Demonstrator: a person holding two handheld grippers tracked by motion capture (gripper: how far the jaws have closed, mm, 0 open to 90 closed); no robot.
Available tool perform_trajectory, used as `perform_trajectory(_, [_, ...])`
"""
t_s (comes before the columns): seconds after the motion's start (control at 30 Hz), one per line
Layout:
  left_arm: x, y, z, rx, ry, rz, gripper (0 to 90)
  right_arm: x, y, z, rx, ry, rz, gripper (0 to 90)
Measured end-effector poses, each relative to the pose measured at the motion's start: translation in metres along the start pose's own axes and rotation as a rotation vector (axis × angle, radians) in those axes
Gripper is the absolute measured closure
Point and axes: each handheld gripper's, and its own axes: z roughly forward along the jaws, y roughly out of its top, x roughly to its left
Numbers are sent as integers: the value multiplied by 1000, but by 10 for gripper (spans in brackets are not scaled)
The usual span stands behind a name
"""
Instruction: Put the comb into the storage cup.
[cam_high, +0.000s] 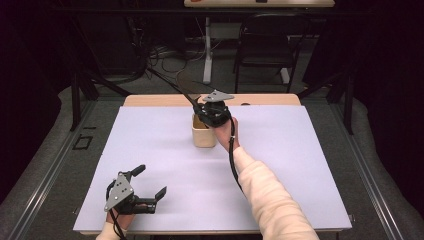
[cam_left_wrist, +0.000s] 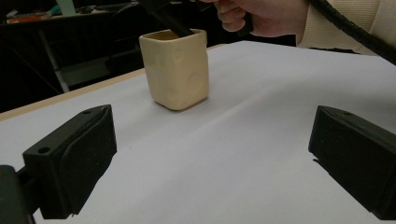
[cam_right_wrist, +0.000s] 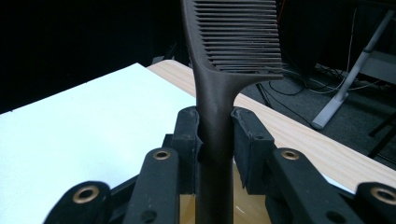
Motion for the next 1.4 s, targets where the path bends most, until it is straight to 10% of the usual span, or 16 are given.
perform_trajectory(1.4, [0,0,0,2,0,0,10,-1,-8,2,39,2,-15,721])
